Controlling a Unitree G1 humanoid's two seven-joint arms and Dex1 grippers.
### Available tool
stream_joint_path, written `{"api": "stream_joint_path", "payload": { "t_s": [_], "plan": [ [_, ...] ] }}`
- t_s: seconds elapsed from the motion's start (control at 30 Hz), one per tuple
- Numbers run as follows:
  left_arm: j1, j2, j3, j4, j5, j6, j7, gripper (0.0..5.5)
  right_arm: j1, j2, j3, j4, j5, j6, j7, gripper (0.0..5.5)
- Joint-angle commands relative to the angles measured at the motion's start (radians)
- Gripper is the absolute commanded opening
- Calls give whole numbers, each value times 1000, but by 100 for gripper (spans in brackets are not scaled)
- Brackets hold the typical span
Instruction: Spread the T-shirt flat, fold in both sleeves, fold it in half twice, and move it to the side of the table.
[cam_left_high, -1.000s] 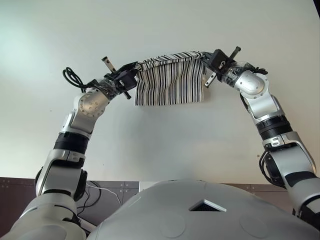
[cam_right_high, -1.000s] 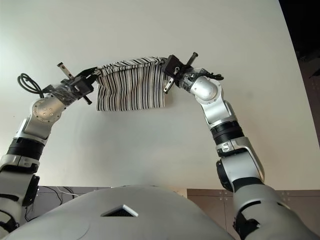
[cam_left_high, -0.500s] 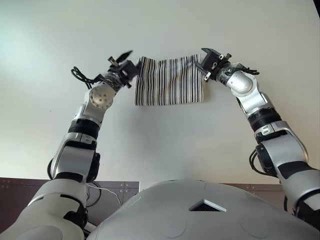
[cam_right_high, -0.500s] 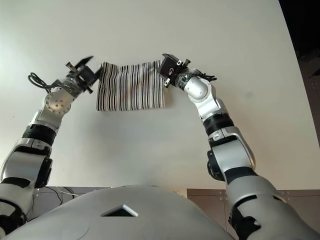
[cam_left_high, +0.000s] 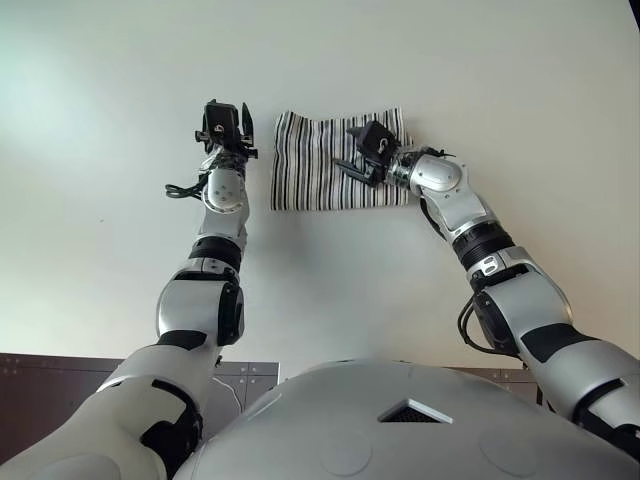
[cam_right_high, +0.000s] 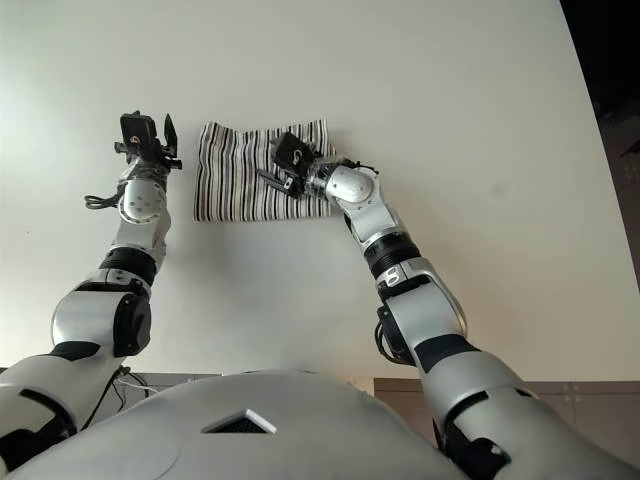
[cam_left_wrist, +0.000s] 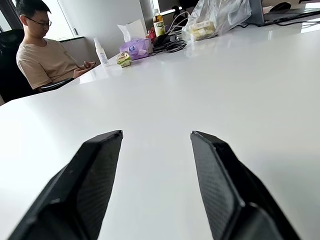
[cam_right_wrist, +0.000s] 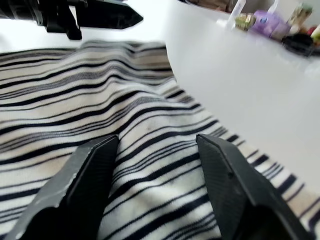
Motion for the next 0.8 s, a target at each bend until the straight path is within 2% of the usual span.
{"api": "stream_joint_path", "payload": {
  "t_s": [0.03,0.1,0.23,0.33,0.5,0.6,0.8],
  "plan": [
    [34,-40,-14,-18,59,-101,151,251,11,18,-51,110,25,118,-14,285],
    [56,-44,18,-14,32,-130,175,251,-19,43,-83,188,26,196,-121,285],
    [106,-52,60,-56,-11,-173,166,251,-73,14,-265,288,133,296,-353,285],
    [207,-77,113,-154,-74,-200,167,251,-61,-111,-446,333,248,318,-512,285],
    [294,-130,132,-247,-92,-204,165,251,108,-327,-699,303,394,259,-676,285],
    [306,-159,113,-267,-72,-216,154,251,166,-366,-750,254,411,229,-712,285],
    [314,-187,80,-296,-38,-253,132,251,191,-388,-746,147,369,57,-699,285]
  ]
}}
